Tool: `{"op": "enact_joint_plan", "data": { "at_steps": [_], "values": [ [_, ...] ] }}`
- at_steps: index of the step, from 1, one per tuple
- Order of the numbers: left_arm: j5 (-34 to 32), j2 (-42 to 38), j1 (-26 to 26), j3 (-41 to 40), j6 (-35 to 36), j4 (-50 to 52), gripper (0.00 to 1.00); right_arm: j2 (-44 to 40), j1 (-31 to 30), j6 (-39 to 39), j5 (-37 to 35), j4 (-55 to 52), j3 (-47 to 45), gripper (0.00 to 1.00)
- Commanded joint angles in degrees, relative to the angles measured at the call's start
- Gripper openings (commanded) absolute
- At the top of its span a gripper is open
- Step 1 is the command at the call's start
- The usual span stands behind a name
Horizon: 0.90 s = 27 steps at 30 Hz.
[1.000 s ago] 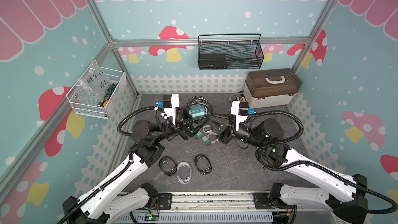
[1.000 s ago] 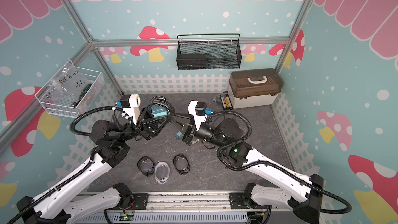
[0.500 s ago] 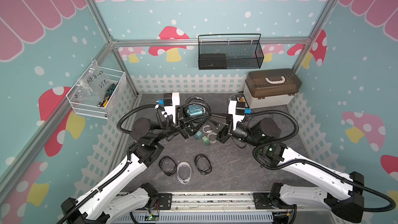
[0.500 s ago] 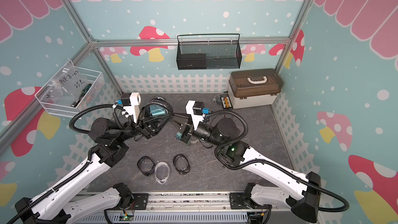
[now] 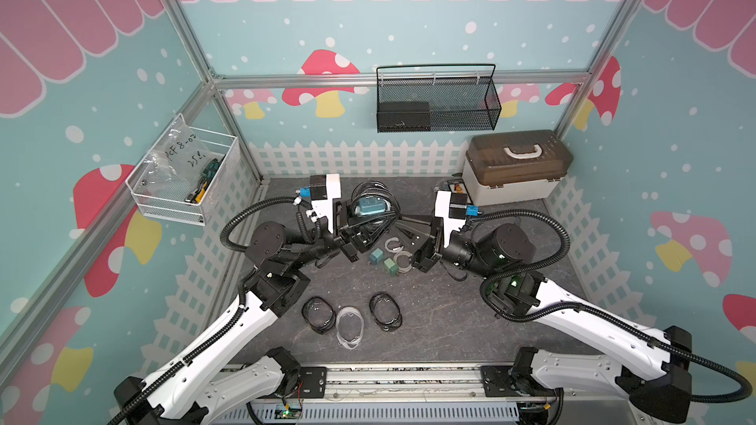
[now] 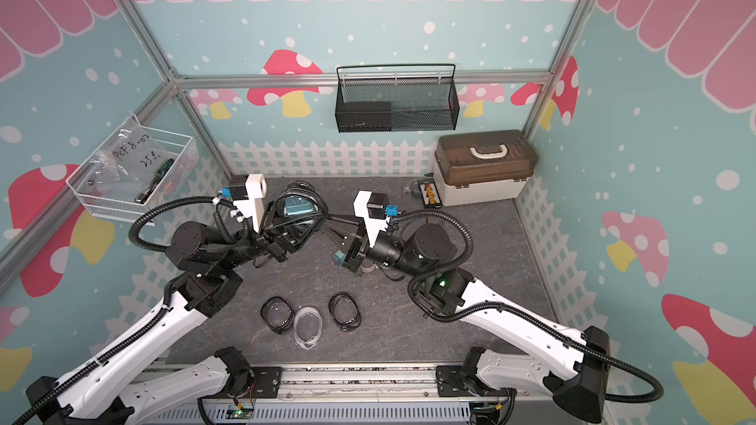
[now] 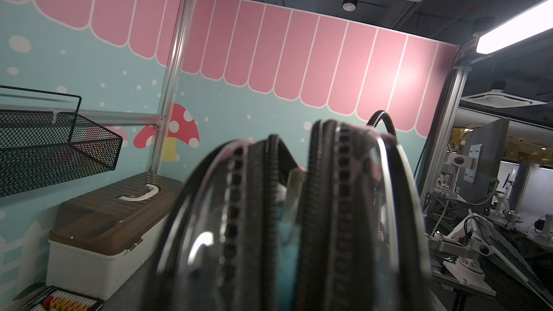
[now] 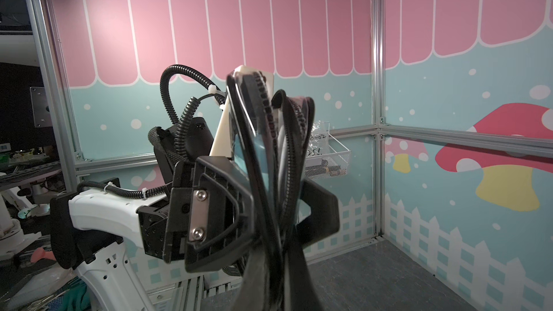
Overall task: Pack away charging kits
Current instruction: Zip the zipper on the storage bag.
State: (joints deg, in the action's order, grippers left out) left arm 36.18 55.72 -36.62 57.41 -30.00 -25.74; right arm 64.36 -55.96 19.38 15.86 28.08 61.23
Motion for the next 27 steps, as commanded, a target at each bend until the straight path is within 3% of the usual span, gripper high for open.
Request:
{"op": "enact_joint_plan", "data": {
  "at_steps": [1,6,10,27],
  "values": [
    [-0.15,-1.82,-0.47,2.01,0.84,-0.07,0.0,-0.1,0.33,-3.22,-4.03,-3.52,-0.77,0.24],
    [-4.54,-2.98,-0.51,2.09,2.84,4.38,0.0,-6.38,0.33,-7.86,-10.4,-5.96,-4.71,0.4],
    [-6.63,-2.64,-0.47,3.18,2.19,6.27,0.0,-7.87,0.29,-10.18,-10.94,-7.61,-5.88,0.39],
    [-13.38,-2.11,-0.47,4.43,5.73,11.66,0.0,2.78,-1.51,-11.13,-9.83,-10.71,3.34,0.43]
  ]
}}
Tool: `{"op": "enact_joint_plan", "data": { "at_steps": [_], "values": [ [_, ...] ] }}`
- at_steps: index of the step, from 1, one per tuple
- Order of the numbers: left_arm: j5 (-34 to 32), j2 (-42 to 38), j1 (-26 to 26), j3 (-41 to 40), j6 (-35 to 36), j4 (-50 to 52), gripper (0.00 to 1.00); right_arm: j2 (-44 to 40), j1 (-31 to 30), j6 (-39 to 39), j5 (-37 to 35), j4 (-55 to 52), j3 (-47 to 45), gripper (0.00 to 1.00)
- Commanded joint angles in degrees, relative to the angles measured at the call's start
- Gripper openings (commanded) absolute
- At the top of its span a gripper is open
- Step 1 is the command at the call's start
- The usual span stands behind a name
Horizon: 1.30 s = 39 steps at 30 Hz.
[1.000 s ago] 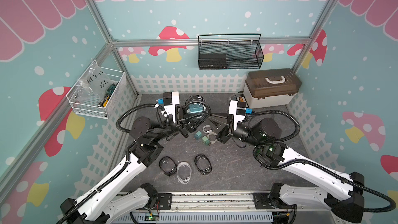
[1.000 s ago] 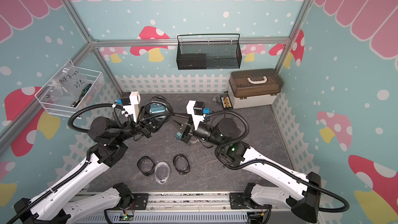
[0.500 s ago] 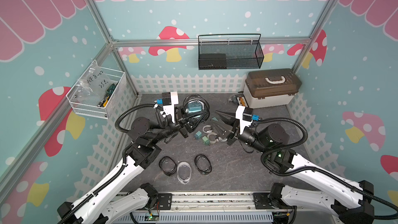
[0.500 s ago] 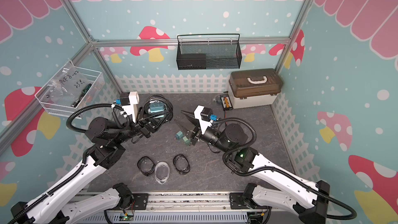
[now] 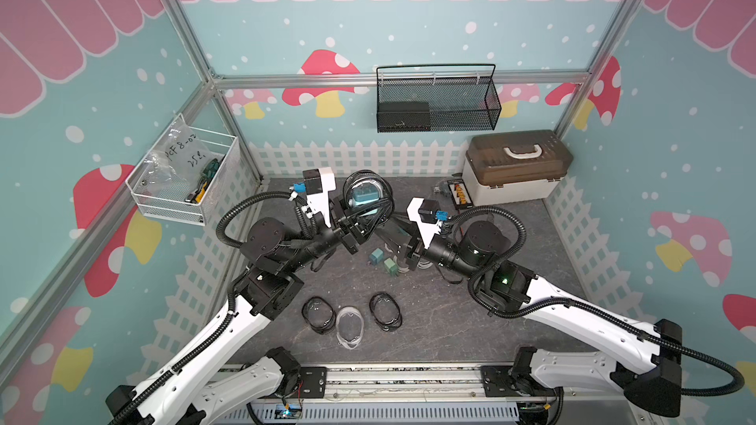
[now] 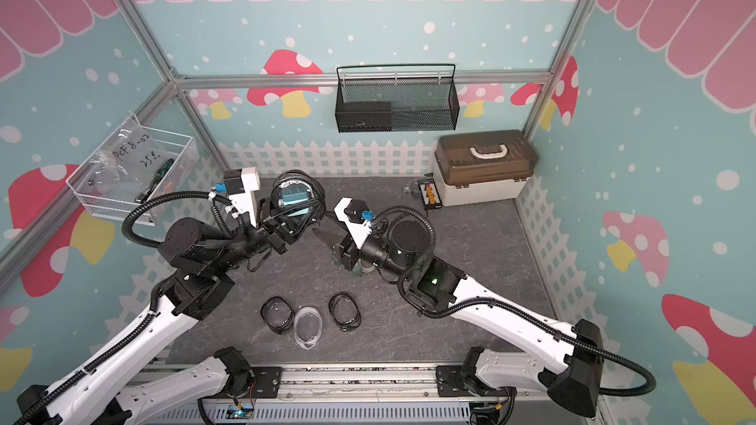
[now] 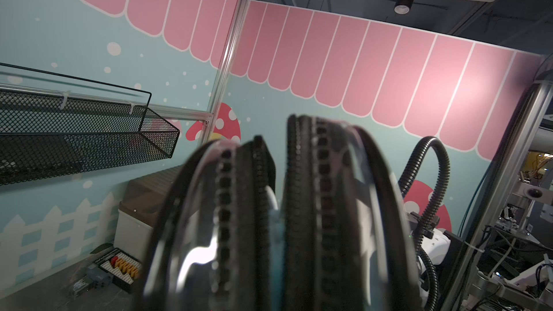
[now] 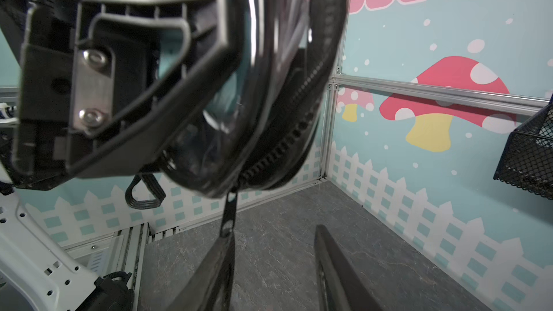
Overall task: Pack away charging kits
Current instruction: Zip the zipper on the storage bag.
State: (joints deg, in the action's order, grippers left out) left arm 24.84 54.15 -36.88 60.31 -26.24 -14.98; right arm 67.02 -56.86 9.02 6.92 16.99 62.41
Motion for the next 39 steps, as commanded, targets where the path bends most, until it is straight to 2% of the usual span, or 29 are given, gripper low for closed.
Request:
{"op": "enact_joint_plan", "data": {
  "at_steps": [1,6,10,15,18,21,25,32,39],
  "values": [
    [-2.08,-0.45,-0.21,1.52,2.13,0.98,0.0,0.24,-0.61,-0.6,-1.62,0.24,2.44,0.43],
    [-2.81,-0.45,-0.22,1.18,2.68,1.44,0.0,0.48,-0.62,-0.29,-3.31,-0.29,3.15,0.38],
    [-3.18,-0.36,-0.25,0.98,2.86,1.51,0.0,0.82,-0.7,0.13,-3.97,-0.73,3.58,0.25],
    [-2.82,-0.36,-0.29,1.01,2.77,1.44,0.0,1.66,-0.7,0.29,-4.48,-0.88,4.16,0.17],
    [-3.19,-0.45,-0.29,0.82,3.1,1.8,0.0,1.97,-0.69,0.33,-3.81,-1.0,4.64,0.16],
    [-4.46,-0.47,-0.29,0.91,3.3,2.49,0.0,1.92,-0.71,0.37,-3.36,-1.01,4.73,0.22],
    [-5.75,0.03,-0.32,1.35,3.74,3.64,0.0,1.71,-0.68,0.29,-3.11,-0.99,4.65,0.22],
    [-5.52,0.18,-0.3,1.16,3.89,3.71,0.0,1.93,-0.69,0.06,-4.15,-1.32,4.82,0.01],
    [-6.27,-1.36,-0.34,0.01,4.63,5.68,0.0,1.23,-0.61,-1.57,-9.99,-3.56,5.17,0.0]
  ]
}}
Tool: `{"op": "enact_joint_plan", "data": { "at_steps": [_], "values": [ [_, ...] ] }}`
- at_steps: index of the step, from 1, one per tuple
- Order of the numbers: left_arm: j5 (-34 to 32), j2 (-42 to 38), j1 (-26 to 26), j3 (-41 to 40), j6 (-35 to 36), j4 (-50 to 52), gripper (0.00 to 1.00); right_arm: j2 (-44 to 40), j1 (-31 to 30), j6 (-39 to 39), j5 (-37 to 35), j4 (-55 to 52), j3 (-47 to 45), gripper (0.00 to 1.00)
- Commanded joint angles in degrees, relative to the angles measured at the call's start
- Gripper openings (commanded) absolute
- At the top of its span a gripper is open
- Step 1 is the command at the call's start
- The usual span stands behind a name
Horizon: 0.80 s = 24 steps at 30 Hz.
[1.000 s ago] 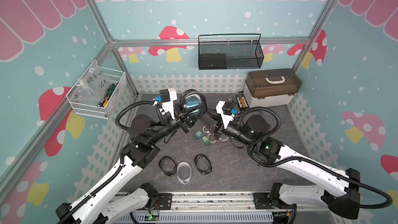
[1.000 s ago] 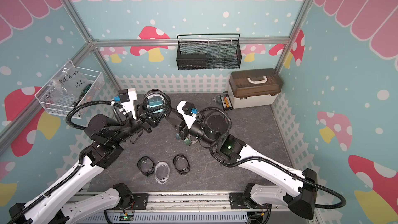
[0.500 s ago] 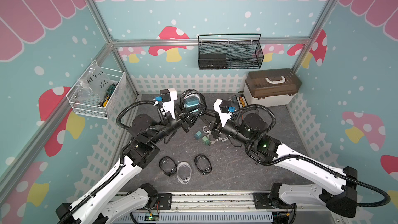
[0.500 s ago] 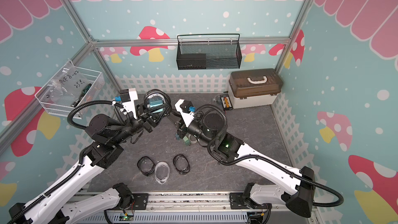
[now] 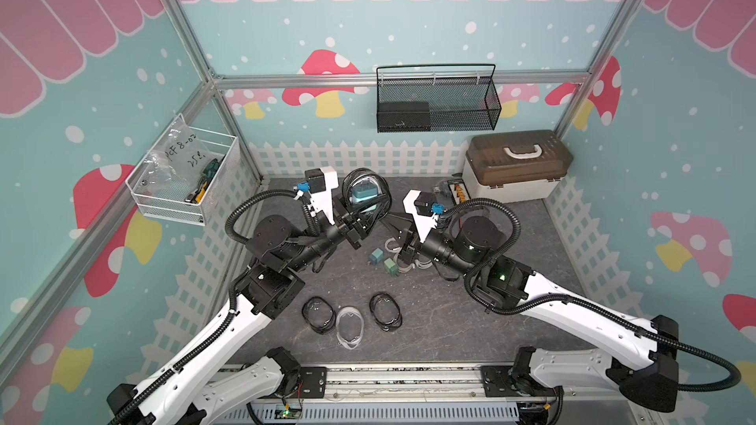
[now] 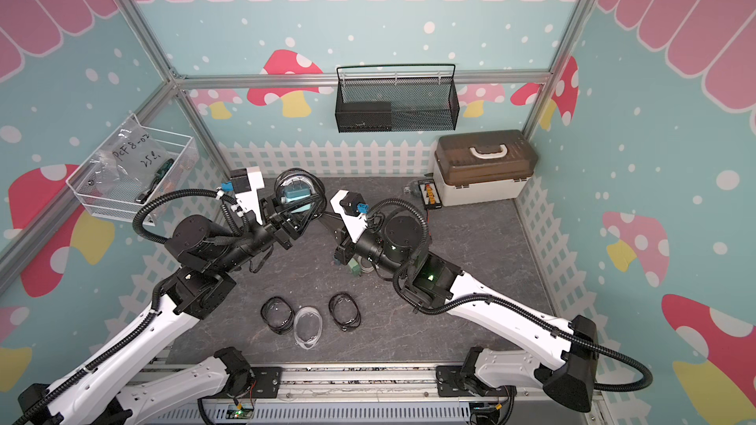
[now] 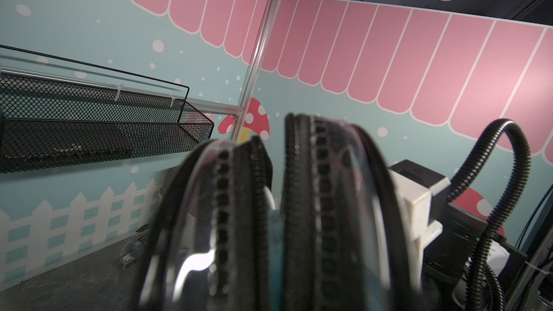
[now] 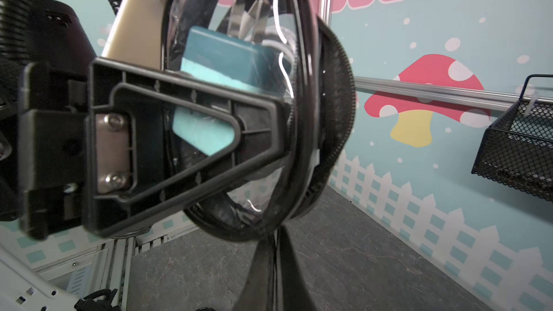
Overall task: Pack away charging kits
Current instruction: Zip the zipper on the storage bag.
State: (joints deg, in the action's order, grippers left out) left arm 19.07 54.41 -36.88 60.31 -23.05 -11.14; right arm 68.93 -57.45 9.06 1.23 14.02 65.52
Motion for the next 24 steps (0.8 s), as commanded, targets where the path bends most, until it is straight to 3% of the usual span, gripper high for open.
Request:
{"op": "enact_joint_plan", "data": {
  "at_steps": [1,9,24],
  "values": [
    [-0.59,-1.98,-0.32,-0.22,1.73,2.56,0.0,-1.01,-0.03,-2.44,-5.26,-1.13,2.22,0.0],
    [0.61,-3.65,-0.32,-1.01,2.82,8.91,0.0,-0.57,0.18,-8.68,-8.96,-7.05,6.9,0.0],
    [-3.65,-6.09,-0.29,-1.77,4.14,16.08,0.0,-2.14,0.59,-16.34,-12.3,-11.56,7.98,0.0]
  ]
}}
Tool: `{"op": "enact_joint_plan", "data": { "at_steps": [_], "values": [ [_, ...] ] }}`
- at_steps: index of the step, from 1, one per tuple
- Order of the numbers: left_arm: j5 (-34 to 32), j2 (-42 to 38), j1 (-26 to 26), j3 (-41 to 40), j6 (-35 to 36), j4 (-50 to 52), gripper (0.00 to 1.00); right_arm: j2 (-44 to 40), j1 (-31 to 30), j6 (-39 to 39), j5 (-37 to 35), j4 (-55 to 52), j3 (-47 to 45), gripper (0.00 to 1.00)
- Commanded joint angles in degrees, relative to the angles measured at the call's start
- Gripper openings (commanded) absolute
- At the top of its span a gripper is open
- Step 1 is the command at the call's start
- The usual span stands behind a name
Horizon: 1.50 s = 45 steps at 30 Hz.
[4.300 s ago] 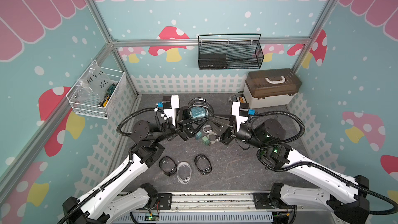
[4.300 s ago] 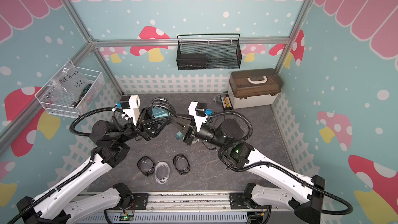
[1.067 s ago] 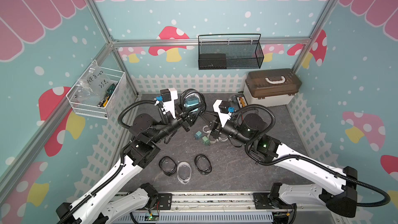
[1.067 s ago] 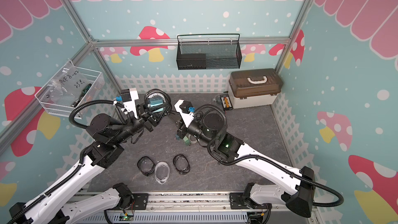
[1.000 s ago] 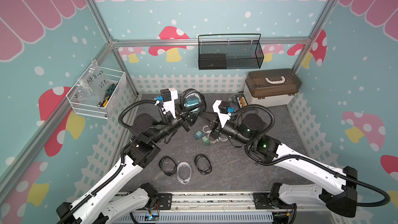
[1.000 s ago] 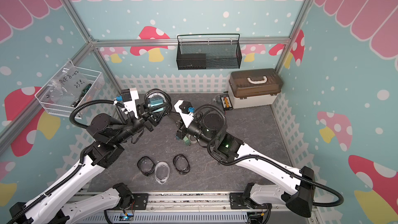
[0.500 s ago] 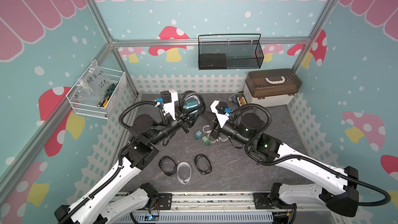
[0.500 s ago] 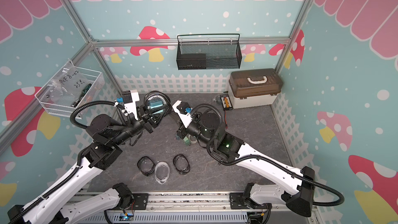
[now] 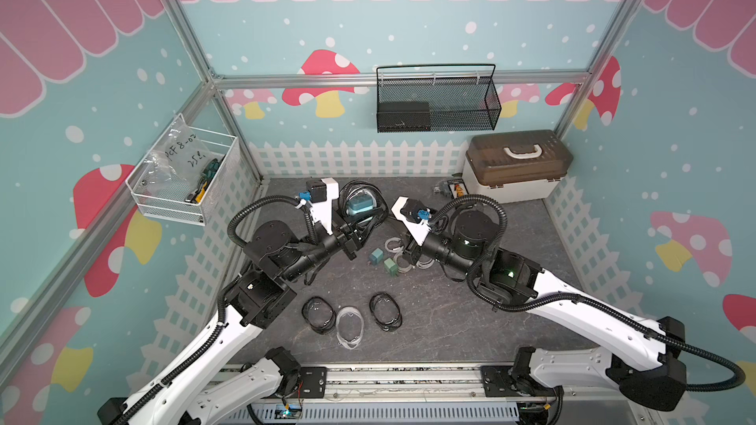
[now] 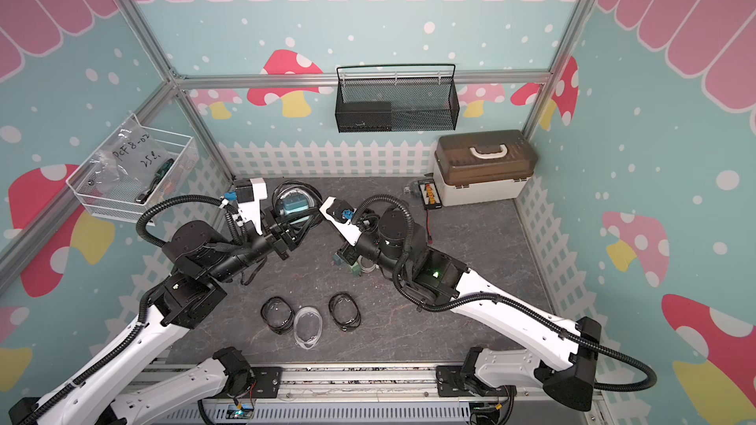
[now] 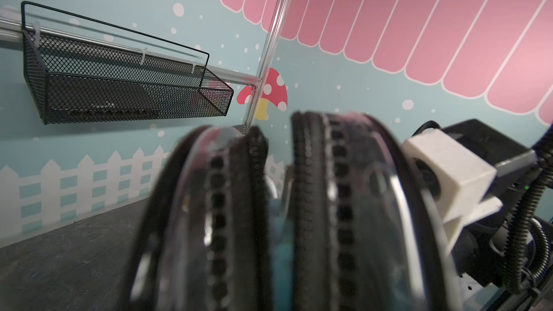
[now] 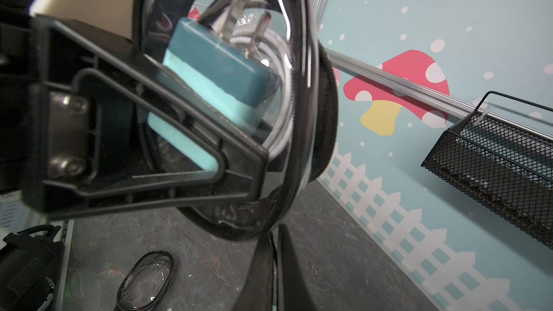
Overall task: Pack away charging kits
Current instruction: Zip the zipper on the storage bag.
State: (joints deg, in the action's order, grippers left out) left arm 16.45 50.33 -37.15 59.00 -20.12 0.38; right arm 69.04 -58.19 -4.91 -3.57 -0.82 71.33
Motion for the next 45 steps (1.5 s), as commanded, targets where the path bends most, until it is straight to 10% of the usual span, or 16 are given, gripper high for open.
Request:
{"op": "enact_joint_plan", "data": {
  "at_steps": [1,24,45],
  "values": [
    [-1.38,-2.15,-0.03,-0.36,1.14,4.8,0.0,-2.78,1.34,-2.48,-7.73,3.27,1.81,0.0],
    [-0.18,-0.28,0.03,0.06,-0.18,6.87,0.0,-2.33,6.2,0.51,-6.12,-3.54,8.59,0.0],
    [-0.41,8.75,-0.66,2.87,1.25,16.78,0.0,12.45,7.39,-9.11,-2.11,-16.02,40.63,0.0]
  ]
}}
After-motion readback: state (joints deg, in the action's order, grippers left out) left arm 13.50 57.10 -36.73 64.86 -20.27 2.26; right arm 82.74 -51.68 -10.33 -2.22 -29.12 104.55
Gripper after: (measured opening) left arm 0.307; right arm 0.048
